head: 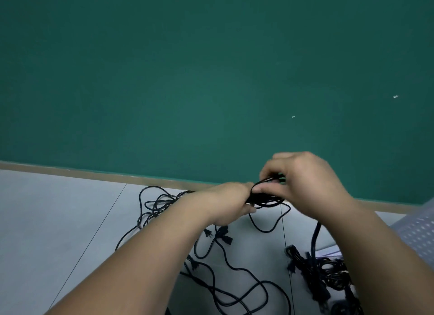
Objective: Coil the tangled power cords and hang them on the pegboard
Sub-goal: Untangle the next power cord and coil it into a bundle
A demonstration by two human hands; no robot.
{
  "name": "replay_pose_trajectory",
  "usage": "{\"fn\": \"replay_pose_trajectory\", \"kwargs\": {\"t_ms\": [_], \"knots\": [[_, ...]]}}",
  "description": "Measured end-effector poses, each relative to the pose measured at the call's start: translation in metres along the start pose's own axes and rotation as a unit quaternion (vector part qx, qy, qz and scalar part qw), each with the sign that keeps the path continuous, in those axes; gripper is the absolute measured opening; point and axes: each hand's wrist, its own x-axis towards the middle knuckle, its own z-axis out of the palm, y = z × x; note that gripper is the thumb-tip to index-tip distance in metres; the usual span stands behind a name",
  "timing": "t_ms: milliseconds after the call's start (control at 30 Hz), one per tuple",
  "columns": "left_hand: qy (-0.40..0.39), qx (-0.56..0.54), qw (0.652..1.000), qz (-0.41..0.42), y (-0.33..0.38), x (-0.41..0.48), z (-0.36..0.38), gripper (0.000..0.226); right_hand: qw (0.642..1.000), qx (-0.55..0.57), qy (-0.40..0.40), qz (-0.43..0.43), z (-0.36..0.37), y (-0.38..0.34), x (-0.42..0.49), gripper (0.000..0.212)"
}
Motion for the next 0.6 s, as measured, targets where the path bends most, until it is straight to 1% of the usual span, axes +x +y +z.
{"fn": "replay_pose_trajectory", "kwargs": {"t_ms": [67,100,133,167,200,233,300,333,367,400,467,500,533,567,600], "knots": [[0.009,-0.003,1.0,0.028,0.011,-0.004,-0.004,0.029,0.995,0.074,0.037,0.054,-0.003,0.018,-0.002,0.035],[0.016,-0.003,0.999,0.045,0.015,-0.007,-0.007,0.029,0.988,0.131,0.04,0.075,-0.005,0.024,-0.003,0.033],[0.021,0.002,0.998,0.061,0.019,-0.01,-0.008,0.029,0.975,0.202,0.027,0.093,-0.008,0.028,-0.004,0.029],[0.023,0.012,0.997,0.076,0.024,-0.014,-0.01,0.029,0.955,0.275,-0.002,0.108,-0.012,0.033,-0.006,0.025],[0.024,0.025,0.995,0.088,0.027,-0.017,-0.009,0.028,0.929,0.346,-0.043,0.123,-0.017,0.037,-0.008,0.023],[0.029,0.037,0.994,0.101,0.032,-0.02,-0.008,0.028,0.905,0.394,-0.078,0.14,-0.022,0.043,-0.011,0.022],[0.042,0.04,0.991,0.122,0.041,-0.026,-0.007,0.03,0.875,0.437,-0.092,0.187,-0.027,0.056,-0.015,0.021],[0.052,0.02,0.99,0.128,0.044,-0.029,-0.007,0.031,0.862,0.454,-0.081,0.211,-0.026,0.059,-0.016,0.019],[0.064,-0.014,0.989,0.133,0.044,-0.031,-0.008,0.031,0.857,0.457,-0.068,0.226,-0.021,0.062,-0.015,0.013],[0.081,-0.058,0.986,0.134,0.043,-0.032,-0.008,0.03,0.856,0.458,-0.062,0.232,-0.016,0.058,-0.013,0.005],[0.13,-0.138,0.975,0.115,0.034,-0.031,-0.009,0.032,0.893,0.393,-0.057,0.211,0.004,0.051,-0.007,0.018],[0.163,-0.164,0.968,0.095,0.028,-0.03,-0.01,0.034,0.917,0.339,-0.048,0.202,0.016,0.047,-0.004,0.016],[0.196,-0.189,0.96,0.07,0.02,-0.028,-0.011,0.035,0.932,0.298,-0.039,0.202,0.026,0.042,-0.001,0.01],[0.222,-0.213,0.95,0.045,0.013,-0.026,-0.012,0.036,0.944,0.259,-0.03,0.202,0.032,0.036,0.001,0.015],[0.241,-0.232,0.942,0.022,0.006,-0.024,-0.013,0.038,0.952,0.228,-0.027,0.202,0.037,0.029,0.003,0.025]]}}
